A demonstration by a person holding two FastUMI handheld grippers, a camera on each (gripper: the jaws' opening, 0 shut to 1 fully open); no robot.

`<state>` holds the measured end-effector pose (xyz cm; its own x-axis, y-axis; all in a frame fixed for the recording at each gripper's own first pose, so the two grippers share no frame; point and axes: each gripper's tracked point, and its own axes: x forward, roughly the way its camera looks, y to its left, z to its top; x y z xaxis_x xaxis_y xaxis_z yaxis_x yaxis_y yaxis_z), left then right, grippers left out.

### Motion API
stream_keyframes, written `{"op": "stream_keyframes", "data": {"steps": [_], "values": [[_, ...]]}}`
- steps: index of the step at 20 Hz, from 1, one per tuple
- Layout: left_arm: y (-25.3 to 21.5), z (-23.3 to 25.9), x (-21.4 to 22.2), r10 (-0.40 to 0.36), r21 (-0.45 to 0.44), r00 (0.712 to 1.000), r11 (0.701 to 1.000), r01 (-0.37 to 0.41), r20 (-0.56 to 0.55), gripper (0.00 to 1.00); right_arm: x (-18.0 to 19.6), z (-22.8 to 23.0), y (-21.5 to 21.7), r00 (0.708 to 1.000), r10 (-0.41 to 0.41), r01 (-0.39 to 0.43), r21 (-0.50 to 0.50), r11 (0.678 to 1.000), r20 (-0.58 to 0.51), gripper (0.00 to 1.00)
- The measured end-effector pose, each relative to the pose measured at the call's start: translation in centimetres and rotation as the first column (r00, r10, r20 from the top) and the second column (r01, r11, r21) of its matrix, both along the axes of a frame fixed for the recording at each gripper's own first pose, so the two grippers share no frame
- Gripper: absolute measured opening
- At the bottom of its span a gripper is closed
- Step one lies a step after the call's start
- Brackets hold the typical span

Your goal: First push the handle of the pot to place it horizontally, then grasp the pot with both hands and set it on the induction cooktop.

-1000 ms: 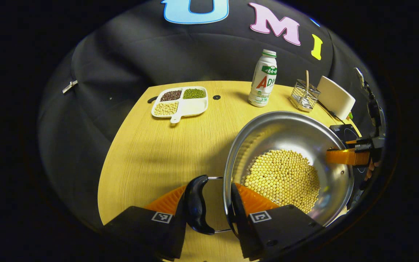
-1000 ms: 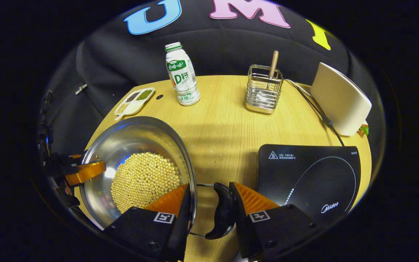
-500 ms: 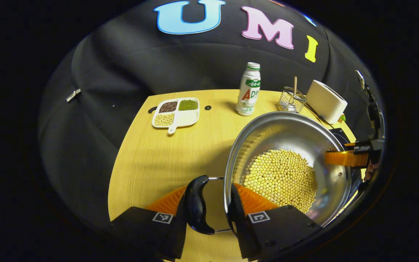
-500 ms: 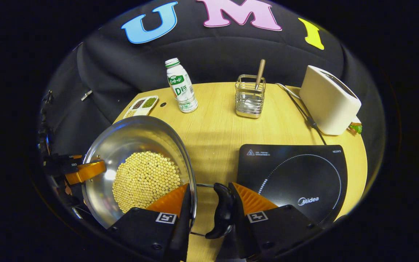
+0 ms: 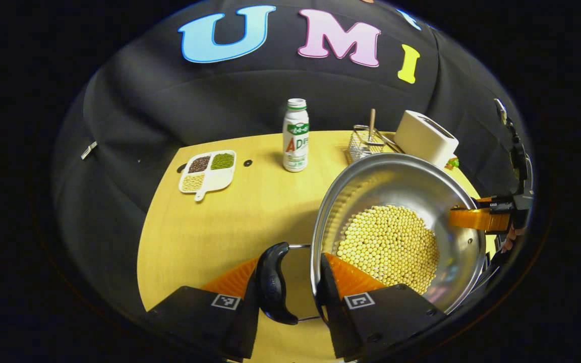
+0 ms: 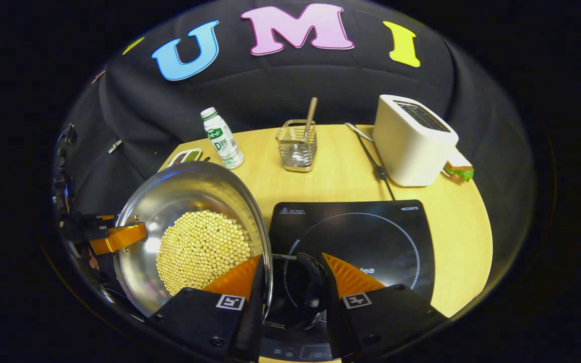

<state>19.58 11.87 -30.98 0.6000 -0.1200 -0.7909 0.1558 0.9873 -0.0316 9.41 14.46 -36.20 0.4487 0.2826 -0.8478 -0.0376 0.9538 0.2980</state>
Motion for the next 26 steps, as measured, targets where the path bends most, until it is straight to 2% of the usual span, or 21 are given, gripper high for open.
{"op": "stream_keyframes", "data": {"steps": [4, 6, 7, 8, 9, 10, 11, 13, 14, 15, 16, 19, 21, 22, 23, 24, 26], "values": [[-4.5, 0.2, 0.5, -0.026, -0.01, 1.0, 1.0, 0.026, -0.004, 0.58, -0.5, -0.3, -4.3, 1.0, -0.024, 0.024, -0.014, 1.0, -0.009, 0.55], [-6.8, 0.1, 0.6, -0.041, -0.015, 0.999, 0.999, 0.041, -0.005, 0.6, -0.8, -0.5, -6.4, 0.999, -0.041, 0.04, -0.02, 0.999, -0.01, 0.55], [-7.9, 0.1, 0.8, -0.049, -0.018, 0.999, 0.999, 0.049, -0.005, 0.58, -0.9, -0.7, -7.5, 0.999, -0.05, 0.05, -0.024, 0.998, -0.015, 0.59], [-9.1, -0.1, 1.0, -0.058, -0.02, 0.998, 0.998, 0.057, -0.007, 0.6, -1.1, -0.9, -8.6, 0.998, -0.059, 0.059, -0.029, 0.998, -0.016, 0.55], [-10.2, -0.1, 1.1, -0.066, -0.022, 0.998, 0.998, 0.066, -0.007, 0.6, -1.2, -1.1, -9.6, 0.998, -0.067, 0.066, -0.034, 0.997, -0.017, 0.55], [-11.3, -0.3, 1.3, -0.073, -0.025, 0.997, 0.997, 0.073, -0.007, 0.58, -1.3, -1.2, -10.7, 0.997, -0.074, 0.073, -0.037, 0.997, -0.017, 0.6], [-12.3, -0.4, 1.4, -0.079, -0.029, 0.997, 0.996, 0.079, -0.007, 0.6, -1.4, -1.4, -11.6, 0.997, -0.08, 0.079, -0.039, 0.996, -0.018, 0.55], [-14.2, -0.9, 1.7, -0.085, -0.034, 0.996, 0.996, 0.085, -0.01, 0.58, -1.5, -1.9, -13.4, 0.996, -0.087, 0.086, -0.045, 0.995, -0.022, 0.55], [-15.1, -1.2, 1.8, -0.086, -0.035, 0.996, 0.996, 0.086, -0.013, 0.6, -1.4, -2.2, -14.2, 0.996, -0.088, 0.087, -0.048, 0.995, -0.023, 0.55], [-15.9, -1.4, 2.0, -0.086, -0.037, 0.996, 0.996, 0.085, -0.016, 0.6, -1.4, -2.5, -15.0, 0.996, -0.089, 0.087, -0.049, 0.995, -0.027, 0.59], [-16.7, -1.7, 2.0, -0.087, -0.038, 0.996, 0.996, 0.086, -0.019, 0.6, -1.4, -2.9, -15.7, 0.996, -0.089, 0.088, -0.049, 0.995, -0.031, 0.55], [-18.7, -2.6, 2.3, -0.091, -0.039, 0.995, 0.995, 0.089, -0.035, 0.58, -1.4, -4.1, -17.4, 0.995, -0.085, 0.083, -0.051, 0.995, -0.047, 0.55], [-19.6, -3.3, 2.5, -0.087, -0.042, 0.995, 0.995, 0.085, -0.041, 0.6, -1.3, -4.8, -18.3, 0.995, -0.081, 0.078, -0.051, 0.996, -0.057, 0.55], [-20.0, -3.7, 2.7, -0.085, -0.044, 0.995, 0.996, 0.083, -0.044, 0.58, -1.2, -5.1, -18.7, 0.995, -0.078, 0.075, -0.053, 0.996, -0.06, 0.51], [-20.4, -4.0, 2.8, -0.082, -0.046, 0.995, 0.996, 0.08, -0.048, 0.58, -1.2, -5.5, -19.0, 0.995, -0.077, 0.074, -0.054, 0.996, -0.066, 0.51], [-20.7, -4.3, 2.9, -0.081, -0.047, 0.995, 0.996, 0.078, -0.052, 0.58, -1.1, -5.8, -19.2, 0.995, -0.076, 0.072, -0.055, 0.996, -0.072, 0.55], [-21.1, -4.8, 3.0, -0.078, -0.049, 0.995, 0.996, 0.075, -0.059, 0.58, -1.0, -6.3, -19.6, 0.994, -0.072, 0.068, -0.054, 0.996, -0.082, 0.55]]}}
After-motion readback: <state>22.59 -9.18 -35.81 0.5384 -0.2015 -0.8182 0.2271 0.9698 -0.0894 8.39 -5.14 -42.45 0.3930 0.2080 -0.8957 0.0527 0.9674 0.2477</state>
